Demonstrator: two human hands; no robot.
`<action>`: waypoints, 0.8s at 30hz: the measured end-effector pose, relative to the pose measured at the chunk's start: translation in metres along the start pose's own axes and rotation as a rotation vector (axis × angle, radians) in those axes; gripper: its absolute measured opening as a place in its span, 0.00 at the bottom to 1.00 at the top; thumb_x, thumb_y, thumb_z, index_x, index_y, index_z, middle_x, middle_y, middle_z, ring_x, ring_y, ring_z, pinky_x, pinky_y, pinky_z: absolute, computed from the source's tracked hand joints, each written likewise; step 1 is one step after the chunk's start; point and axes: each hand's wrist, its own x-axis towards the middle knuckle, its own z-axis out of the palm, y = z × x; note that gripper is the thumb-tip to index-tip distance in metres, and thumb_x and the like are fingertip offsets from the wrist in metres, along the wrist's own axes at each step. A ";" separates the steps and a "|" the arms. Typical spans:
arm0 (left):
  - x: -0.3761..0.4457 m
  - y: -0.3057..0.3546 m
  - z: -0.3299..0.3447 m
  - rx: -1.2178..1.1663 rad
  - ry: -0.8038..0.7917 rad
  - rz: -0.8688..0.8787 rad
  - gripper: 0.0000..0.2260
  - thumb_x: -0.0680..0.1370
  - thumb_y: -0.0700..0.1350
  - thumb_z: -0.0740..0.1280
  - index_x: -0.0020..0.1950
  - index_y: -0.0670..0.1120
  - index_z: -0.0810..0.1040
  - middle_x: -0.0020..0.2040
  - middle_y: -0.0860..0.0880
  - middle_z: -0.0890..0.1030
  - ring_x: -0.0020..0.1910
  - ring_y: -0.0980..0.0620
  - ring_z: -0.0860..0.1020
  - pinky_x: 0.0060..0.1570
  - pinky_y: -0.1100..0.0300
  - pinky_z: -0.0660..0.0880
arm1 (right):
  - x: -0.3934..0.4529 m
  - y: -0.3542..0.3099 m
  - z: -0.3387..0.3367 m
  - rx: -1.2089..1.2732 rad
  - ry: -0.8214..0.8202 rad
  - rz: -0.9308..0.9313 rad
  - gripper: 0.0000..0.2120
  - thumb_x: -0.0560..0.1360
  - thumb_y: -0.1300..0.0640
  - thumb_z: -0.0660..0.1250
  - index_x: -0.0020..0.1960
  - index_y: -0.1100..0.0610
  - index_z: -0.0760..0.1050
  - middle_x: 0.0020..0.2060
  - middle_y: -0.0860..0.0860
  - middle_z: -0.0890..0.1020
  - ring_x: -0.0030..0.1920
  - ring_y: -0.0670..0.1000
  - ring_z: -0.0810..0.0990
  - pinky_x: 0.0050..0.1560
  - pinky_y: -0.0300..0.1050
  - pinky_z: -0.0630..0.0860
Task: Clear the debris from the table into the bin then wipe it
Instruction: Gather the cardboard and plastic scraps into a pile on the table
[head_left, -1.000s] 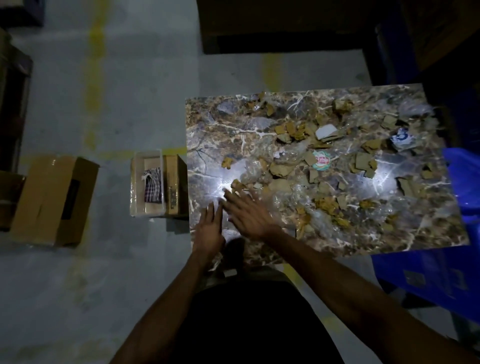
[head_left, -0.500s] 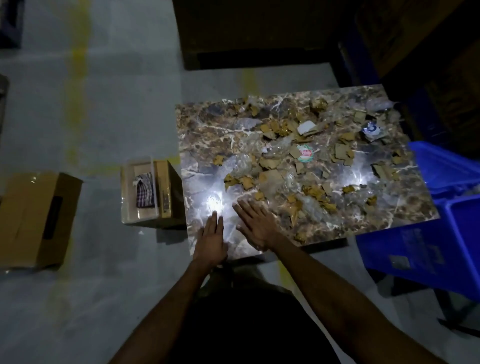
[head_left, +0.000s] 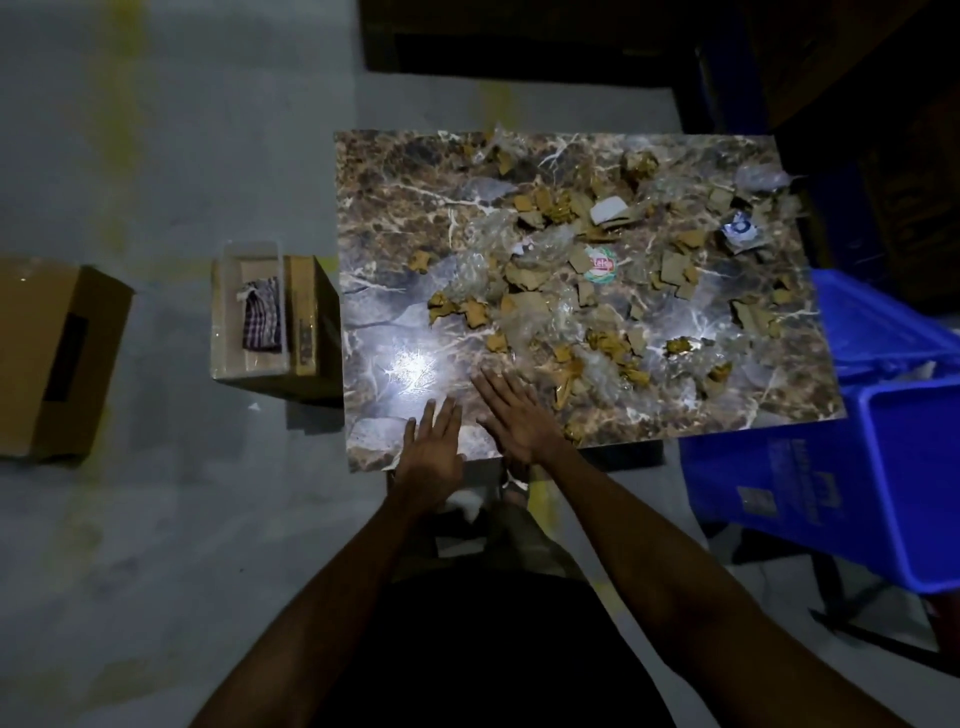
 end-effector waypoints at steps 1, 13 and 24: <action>0.001 0.005 0.000 -0.009 0.012 -0.031 0.36 0.82 0.49 0.61 0.85 0.45 0.47 0.85 0.47 0.43 0.84 0.42 0.43 0.80 0.39 0.51 | 0.000 -0.001 -0.002 0.028 0.014 0.014 0.30 0.87 0.39 0.49 0.84 0.42 0.41 0.84 0.44 0.42 0.83 0.51 0.41 0.80 0.53 0.39; 0.011 0.095 0.034 -0.080 0.112 -0.386 0.36 0.80 0.44 0.63 0.84 0.42 0.52 0.85 0.43 0.52 0.83 0.41 0.53 0.78 0.41 0.59 | -0.088 0.095 0.028 -0.078 -0.037 -0.320 0.29 0.86 0.40 0.49 0.85 0.46 0.47 0.84 0.45 0.46 0.84 0.51 0.42 0.81 0.58 0.50; 0.006 0.173 0.047 -0.186 0.065 -0.319 0.34 0.81 0.44 0.63 0.85 0.46 0.52 0.85 0.47 0.51 0.83 0.43 0.54 0.78 0.44 0.53 | -0.059 0.131 -0.026 -0.057 -0.125 -0.453 0.29 0.87 0.42 0.46 0.85 0.50 0.50 0.84 0.49 0.50 0.84 0.54 0.45 0.80 0.57 0.47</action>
